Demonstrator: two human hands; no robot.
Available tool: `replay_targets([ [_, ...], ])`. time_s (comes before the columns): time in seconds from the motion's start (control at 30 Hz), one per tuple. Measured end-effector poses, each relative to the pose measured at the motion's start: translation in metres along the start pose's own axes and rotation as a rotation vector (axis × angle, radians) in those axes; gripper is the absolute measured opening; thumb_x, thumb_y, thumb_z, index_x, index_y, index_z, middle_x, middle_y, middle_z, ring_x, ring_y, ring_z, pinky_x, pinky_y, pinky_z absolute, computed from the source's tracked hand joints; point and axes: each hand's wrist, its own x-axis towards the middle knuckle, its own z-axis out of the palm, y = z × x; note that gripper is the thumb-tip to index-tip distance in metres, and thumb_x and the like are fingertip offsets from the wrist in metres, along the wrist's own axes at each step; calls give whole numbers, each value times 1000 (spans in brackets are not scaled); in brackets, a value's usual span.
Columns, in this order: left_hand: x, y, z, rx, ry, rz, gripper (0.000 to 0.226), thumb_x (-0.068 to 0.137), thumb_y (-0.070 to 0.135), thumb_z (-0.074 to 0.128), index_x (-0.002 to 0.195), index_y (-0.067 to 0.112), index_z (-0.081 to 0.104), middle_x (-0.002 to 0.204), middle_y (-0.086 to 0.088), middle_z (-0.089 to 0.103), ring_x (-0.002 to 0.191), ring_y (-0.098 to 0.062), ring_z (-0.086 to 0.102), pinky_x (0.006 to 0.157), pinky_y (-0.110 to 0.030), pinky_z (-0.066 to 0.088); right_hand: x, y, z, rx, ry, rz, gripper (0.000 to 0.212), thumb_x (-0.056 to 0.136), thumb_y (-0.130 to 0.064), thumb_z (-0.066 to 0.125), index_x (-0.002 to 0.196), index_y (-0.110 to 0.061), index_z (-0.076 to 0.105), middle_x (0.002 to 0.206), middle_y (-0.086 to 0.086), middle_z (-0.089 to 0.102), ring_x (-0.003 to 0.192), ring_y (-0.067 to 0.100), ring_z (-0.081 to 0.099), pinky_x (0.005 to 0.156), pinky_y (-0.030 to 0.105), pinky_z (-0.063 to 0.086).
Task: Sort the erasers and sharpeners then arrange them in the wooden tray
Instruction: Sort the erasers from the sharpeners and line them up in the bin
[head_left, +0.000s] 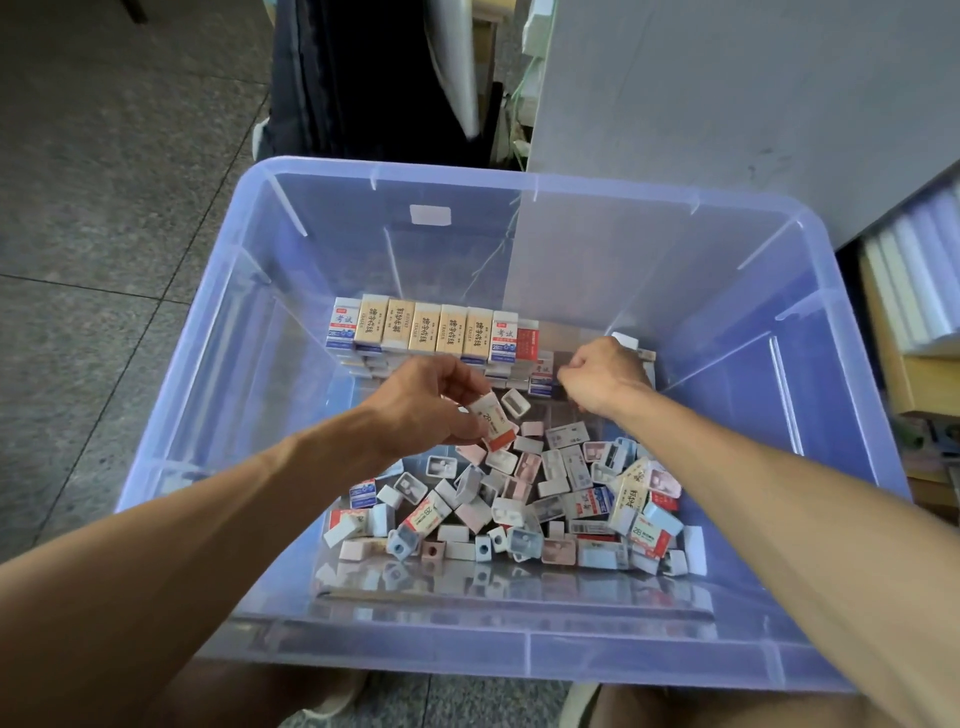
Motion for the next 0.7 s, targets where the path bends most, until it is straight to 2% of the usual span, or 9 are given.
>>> replay_targets([
  [0.1,0,3,2,7,-9,6,30,80,-16,67,103,2,61,89,-6,66,78,-16,70,74,-28,61,-22,-3,-15,150,-11,-51,22,91,-18,58,83,-6,74,80,8,74,72,19,69,67,29,55],
  [0.2,0,6,6,10,-10,28,28,79,-15,68,100,3,62,86,-5,67,75,-17,70,74,-30,61,-51,-6,-26,327,-219,-112,14,92,-18,63,86,-12,74,81,2,74,66,12,66,55,24,48],
  [0.3,0,7,13,-15,-43,72,30,77,-16,70,101,0,62,88,-8,65,71,-17,69,69,-27,61,-70,-2,-30,489,-443,-113,11,90,-17,72,98,-10,74,87,2,75,70,10,68,56,23,51],
  [0.4,1,4,21,-30,-84,95,32,77,-13,72,105,-3,61,93,-10,63,71,-15,68,67,-26,60,-77,3,-29,526,-494,-110,12,91,-14,72,99,-5,73,90,7,74,68,8,67,59,22,53],
  [0.47,7,0,26,-9,-80,82,26,82,-5,72,104,2,61,97,-11,65,77,-19,70,70,-29,61,-75,8,-27,432,-436,-68,11,94,-17,69,99,-8,72,94,9,74,69,8,66,59,22,53],
  [0.5,10,-3,28,87,-71,99,22,85,0,71,103,5,60,96,-11,66,80,-21,70,70,-30,61,-71,10,-25,374,-361,-31,9,96,-18,67,97,-10,72,91,7,73,70,9,65,58,23,52],
  [0.6,18,-18,27,638,-124,266,13,89,16,67,98,11,59,95,-7,66,86,-23,66,73,-33,58,-52,17,-24,288,-122,83,9,97,-15,63,91,-14,69,87,5,69,72,13,63,55,22,50],
  [0.63,21,-23,25,768,-153,300,15,89,20,67,98,13,58,98,-4,65,89,-23,65,74,-31,56,-43,18,-24,276,-69,101,10,97,-15,63,89,-13,69,86,6,69,71,13,63,54,22,50],
  [0.7,28,-31,18,881,-161,329,24,89,25,69,107,14,57,106,-1,63,93,-18,60,77,-24,52,-25,17,-22,242,-8,123,12,96,-17,65,90,-10,72,82,7,71,65,14,62,50,23,47],
])
